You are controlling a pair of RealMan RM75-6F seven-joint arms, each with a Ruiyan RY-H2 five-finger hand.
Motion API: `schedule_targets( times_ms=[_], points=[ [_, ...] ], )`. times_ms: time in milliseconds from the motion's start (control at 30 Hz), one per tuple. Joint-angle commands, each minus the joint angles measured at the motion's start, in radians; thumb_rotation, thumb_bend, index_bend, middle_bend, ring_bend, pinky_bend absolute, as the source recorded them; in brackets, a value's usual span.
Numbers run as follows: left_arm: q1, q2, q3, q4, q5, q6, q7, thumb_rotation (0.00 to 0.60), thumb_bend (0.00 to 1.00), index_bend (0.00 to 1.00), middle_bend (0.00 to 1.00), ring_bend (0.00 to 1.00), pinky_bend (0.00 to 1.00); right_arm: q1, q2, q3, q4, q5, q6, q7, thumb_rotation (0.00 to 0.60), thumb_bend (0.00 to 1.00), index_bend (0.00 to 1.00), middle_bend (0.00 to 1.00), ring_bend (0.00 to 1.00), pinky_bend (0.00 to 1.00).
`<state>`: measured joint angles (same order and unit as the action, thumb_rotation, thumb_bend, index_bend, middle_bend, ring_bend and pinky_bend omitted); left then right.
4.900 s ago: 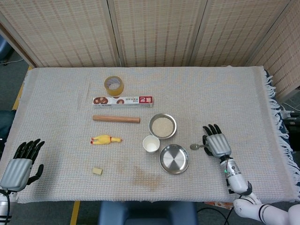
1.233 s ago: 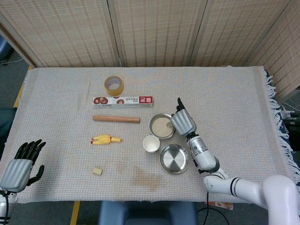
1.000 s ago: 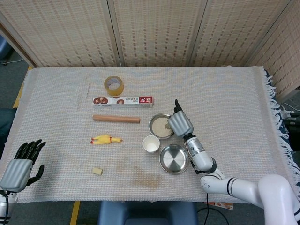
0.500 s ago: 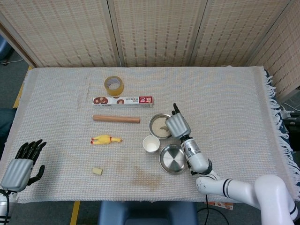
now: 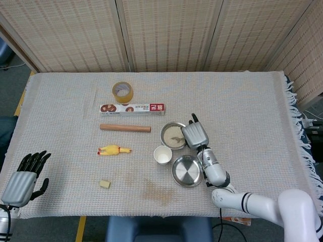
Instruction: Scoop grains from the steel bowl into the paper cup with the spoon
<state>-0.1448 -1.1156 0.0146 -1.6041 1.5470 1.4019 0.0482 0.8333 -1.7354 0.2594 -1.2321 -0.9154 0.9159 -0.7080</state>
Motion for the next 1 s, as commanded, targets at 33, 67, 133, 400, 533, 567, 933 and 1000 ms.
schedule_targets(
  times_ms=[33,67,133,400,533,567,933,1000],
  points=[
    [0.001,0.0,0.001,-0.001,0.002,0.002,0.001,0.6,0.5,0.0,0.0,0.0,0.02,-0.016,-0.011,0.019,0.026,0.039,-0.045,0.1,0.6,0.31,0.9,0.6,0.29,0.09],
    [0.002,0.001,0.001,-0.001,0.003,0.003,0.0,0.6,0.5,0.0,0.0,0.0,0.02,-0.018,-0.011,0.026,0.03,0.051,-0.058,0.128,0.6,0.31,0.9,0.6,0.29,0.09],
    [0.001,0.001,0.001,-0.004,0.005,0.004,0.004,0.6,0.5,0.0,0.0,0.0,0.02,-0.021,-0.01,0.035,0.033,0.063,-0.071,0.166,0.6,0.31,0.9,0.6,0.29,0.09],
    [0.0,-0.001,0.0,0.002,0.001,0.001,0.002,0.6,0.5,0.0,0.0,0.0,0.02,-0.033,0.022,0.061,0.02,0.078,-0.088,0.283,0.6,0.31,0.9,0.6,0.29,0.09],
    [-0.001,-0.003,0.001,0.002,0.0,-0.002,0.005,0.6,0.5,0.0,0.0,0.0,0.02,-0.036,0.041,0.059,0.008,0.073,-0.081,0.304,0.6,0.31,0.9,0.6,0.29,0.09],
    [-0.001,-0.003,0.001,0.001,0.0,-0.002,0.006,0.6,0.5,0.0,0.0,0.0,0.02,-0.037,0.047,0.06,0.002,0.072,-0.079,0.312,0.6,0.31,0.9,0.6,0.29,0.09],
    [0.002,-0.003,0.003,-0.004,0.002,0.002,0.012,0.6,0.5,0.0,0.0,0.0,0.02,-0.038,0.075,0.041,-0.026,0.077,-0.072,0.34,0.6,0.31,0.9,0.6,0.29,0.09],
    [0.002,-0.002,0.002,-0.003,0.003,0.004,0.011,0.6,0.5,0.0,0.0,0.0,0.02,-0.037,0.077,0.04,-0.031,0.078,-0.07,0.343,0.6,0.31,0.9,0.6,0.29,0.09]
  ],
)
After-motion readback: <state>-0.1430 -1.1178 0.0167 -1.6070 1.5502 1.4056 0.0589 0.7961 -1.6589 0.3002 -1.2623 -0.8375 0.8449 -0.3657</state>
